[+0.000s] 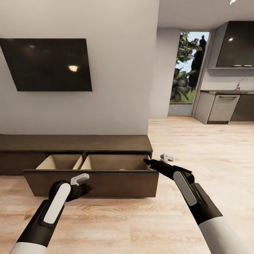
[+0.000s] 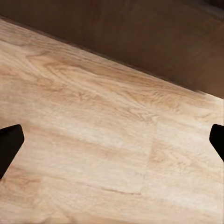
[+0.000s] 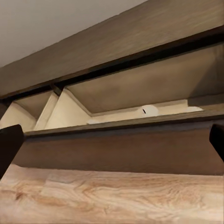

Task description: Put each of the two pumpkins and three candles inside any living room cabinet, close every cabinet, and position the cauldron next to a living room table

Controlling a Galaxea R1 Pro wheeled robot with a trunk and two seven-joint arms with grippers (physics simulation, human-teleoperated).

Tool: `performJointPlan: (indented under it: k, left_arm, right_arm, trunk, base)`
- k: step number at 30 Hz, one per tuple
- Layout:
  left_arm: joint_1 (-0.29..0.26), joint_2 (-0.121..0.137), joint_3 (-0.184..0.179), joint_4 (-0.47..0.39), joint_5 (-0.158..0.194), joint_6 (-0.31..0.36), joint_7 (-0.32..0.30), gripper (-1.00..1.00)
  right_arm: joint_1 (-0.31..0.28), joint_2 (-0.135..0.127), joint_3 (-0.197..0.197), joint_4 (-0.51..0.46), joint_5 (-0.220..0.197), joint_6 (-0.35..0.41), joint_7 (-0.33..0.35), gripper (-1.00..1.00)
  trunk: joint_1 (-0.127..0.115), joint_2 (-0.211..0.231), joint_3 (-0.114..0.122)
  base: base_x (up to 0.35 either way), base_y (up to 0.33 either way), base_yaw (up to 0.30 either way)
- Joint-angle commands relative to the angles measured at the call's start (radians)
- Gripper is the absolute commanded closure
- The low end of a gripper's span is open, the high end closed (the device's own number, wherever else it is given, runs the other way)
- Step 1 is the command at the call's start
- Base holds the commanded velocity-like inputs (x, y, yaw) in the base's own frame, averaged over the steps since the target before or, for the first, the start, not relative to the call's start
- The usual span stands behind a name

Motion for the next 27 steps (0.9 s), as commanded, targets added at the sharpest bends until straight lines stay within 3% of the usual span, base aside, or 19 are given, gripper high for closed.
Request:
performJointPlan:
  k: [1,11,17,24,27]
  left_arm:
    - [-0.001,0.001,-0.002,0.000,0.010,0.000,0.010,-1.00]
    - [-0.001,0.003,-0.001,0.005,0.006,-0.001,0.010,-1.00]
    - [-0.001,0.002,-0.001,0.005,0.007,0.000,0.010,-1.00]
    - [-0.001,0.002,-0.001,0.002,0.007,-0.001,0.013,-1.00]
    - [-0.001,0.002,-0.001,0.002,0.006,-0.002,0.013,-1.00]
  right_arm:
    - [-0.001,-0.001,0.001,-0.001,-0.006,0.003,-0.004,-1.00]
    - [-0.001,-0.002,0.001,0.000,-0.008,0.003,-0.004,-1.00]
    - [-0.001,-0.005,0.001,-0.001,-0.013,0.003,-0.004,-1.00]
    - [-0.001,-0.002,0.001,0.000,-0.013,0.003,-0.004,-1.00]
    - [-0.001,0.000,0.001,0.000,-0.013,0.003,-0.004,-1.00]
  trunk:
    - [0.000,0.000,-0.001]
    - [0.000,0.000,0.005]
    - [0.000,0.000,0.006]
    - [0.000,0.000,0.007]
    - [0.011,-0.021,-0.003]
  base:
    - [0.112,0.273,0.082]
    - [0.240,0.232,-0.067]
    - [0.035,0.222,-0.049]
    - [-0.002,0.035,-0.003]
    - [0.000,0.002,0.000]
